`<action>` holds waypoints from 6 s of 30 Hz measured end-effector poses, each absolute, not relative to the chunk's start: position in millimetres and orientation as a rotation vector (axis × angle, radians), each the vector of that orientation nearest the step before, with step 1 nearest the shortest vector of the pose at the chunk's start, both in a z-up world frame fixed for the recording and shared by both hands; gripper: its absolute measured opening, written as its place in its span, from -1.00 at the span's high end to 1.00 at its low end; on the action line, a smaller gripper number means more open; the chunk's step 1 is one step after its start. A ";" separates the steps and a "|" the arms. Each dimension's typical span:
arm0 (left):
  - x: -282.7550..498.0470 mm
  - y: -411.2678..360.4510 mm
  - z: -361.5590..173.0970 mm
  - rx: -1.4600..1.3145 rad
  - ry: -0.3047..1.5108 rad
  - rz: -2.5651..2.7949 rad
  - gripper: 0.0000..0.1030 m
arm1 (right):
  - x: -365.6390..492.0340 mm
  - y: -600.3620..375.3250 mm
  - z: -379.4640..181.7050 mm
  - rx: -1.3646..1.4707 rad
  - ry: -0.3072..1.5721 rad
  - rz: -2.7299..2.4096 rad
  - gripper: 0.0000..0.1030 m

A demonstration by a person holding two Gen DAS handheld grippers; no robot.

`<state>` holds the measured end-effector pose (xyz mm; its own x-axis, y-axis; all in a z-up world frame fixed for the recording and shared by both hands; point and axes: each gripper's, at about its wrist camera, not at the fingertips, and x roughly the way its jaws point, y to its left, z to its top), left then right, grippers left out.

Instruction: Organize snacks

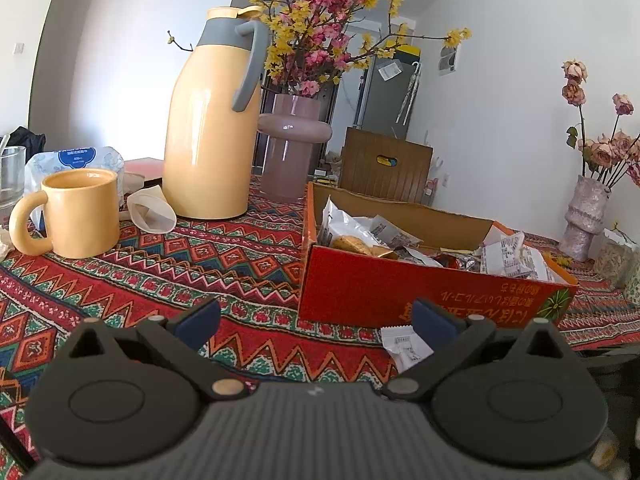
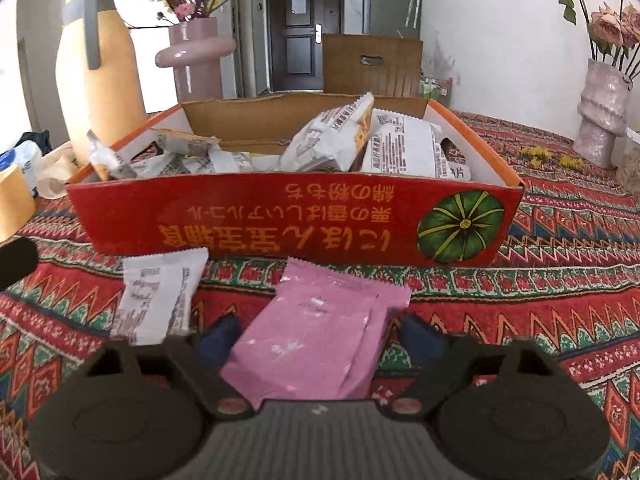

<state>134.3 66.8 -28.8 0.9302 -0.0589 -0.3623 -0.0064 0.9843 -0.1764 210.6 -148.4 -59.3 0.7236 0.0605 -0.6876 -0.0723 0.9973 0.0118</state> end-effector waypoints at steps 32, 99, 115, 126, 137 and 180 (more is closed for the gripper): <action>145.0 48.8 -15.2 -0.136 0.462 0.027 -1.00 | 192.0 -251.9 -52.0 0.209 0.550 0.094 -0.18; 226.5 -18.3 65.8 -0.077 0.308 -0.023 0.21 | 238.5 -216.9 38.3 0.111 0.224 0.141 -0.18; 272.9 -16.5 27.9 -0.075 0.315 0.029 0.21 | 297.5 -222.3 5.3 0.167 0.286 0.127 -0.18; 256.9 -4.0 31.4 -0.136 0.236 0.077 -1.00 | 291.0 -224.4 1.5 0.190 0.277 0.126 -0.98; 231.7 -3.2 54.4 -0.159 0.206 0.087 -1.00 | 284.7 -225.3 7.1 0.186 0.250 0.109 -1.00; 28.0 2.9 -3.9 -0.033 0.462 -0.065 -1.00 | 39.9 -227.9 -17.4 0.084 0.447 0.155 -1.00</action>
<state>28.0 2.9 -3.9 0.8933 -0.0698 -0.4440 0.0547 0.9974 -0.0467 39.9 -227.9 -17.4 0.8901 0.1680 -0.4236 -0.1310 0.9847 0.1152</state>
